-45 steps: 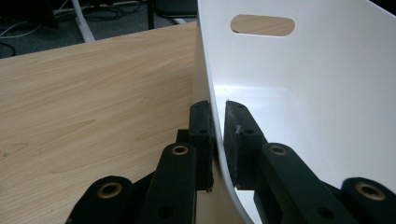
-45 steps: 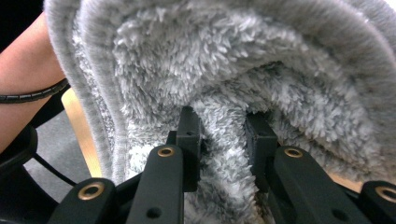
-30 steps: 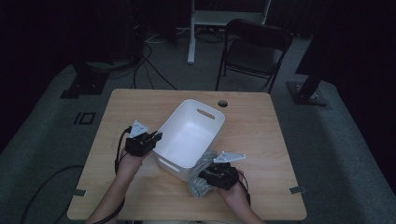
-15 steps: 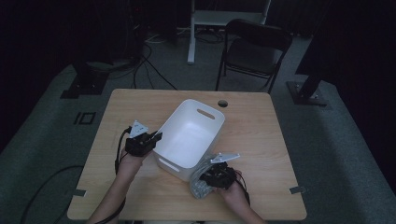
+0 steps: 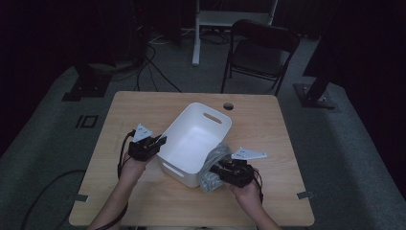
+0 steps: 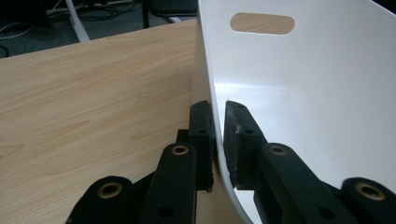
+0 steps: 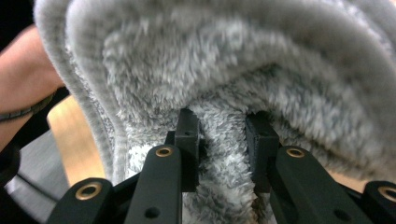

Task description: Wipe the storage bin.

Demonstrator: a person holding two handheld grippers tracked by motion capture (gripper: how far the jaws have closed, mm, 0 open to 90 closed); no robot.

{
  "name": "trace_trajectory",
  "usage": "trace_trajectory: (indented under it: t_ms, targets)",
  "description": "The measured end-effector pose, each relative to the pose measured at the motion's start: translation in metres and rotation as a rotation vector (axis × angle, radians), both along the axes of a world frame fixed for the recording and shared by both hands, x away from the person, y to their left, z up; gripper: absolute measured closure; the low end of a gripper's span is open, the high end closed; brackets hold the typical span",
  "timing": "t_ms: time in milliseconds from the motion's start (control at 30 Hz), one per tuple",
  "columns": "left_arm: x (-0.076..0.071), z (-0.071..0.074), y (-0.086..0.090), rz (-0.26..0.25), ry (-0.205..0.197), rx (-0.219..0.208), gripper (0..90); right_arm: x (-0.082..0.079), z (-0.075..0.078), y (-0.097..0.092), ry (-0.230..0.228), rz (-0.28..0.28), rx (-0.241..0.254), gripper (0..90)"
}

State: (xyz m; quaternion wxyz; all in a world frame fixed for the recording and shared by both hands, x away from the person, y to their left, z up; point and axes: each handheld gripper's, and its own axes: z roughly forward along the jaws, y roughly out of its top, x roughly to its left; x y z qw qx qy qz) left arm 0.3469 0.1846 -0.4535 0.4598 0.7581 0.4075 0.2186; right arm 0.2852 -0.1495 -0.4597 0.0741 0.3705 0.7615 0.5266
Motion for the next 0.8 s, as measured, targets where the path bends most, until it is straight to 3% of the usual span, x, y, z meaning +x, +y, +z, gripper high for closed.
trace_trajectory:
  t_ms: [133, 300, 400, 800]
  targets:
    - [0.000, 0.000, 0.000, -0.010, 0.001, -0.003, 81.7, 0.004, -0.007, 0.005, -0.012, -0.008, -0.032, 71.5]
    - [0.000, 0.000, 0.000, -0.011, -0.001, 0.009, 81.7, 0.014, -0.025, 0.005, 0.060, -0.021, -0.083, 71.3]
    - [0.000, 0.001, -0.001, -0.011, -0.003, 0.011, 81.5, 0.018, -0.032, 0.004, 0.087, -0.026, -0.084, 71.0]
    - [0.000, 0.001, -0.001, -0.007, -0.008, 0.021, 81.5, 0.029, -0.049, 0.002, 0.117, -0.048, -0.130, 70.4]
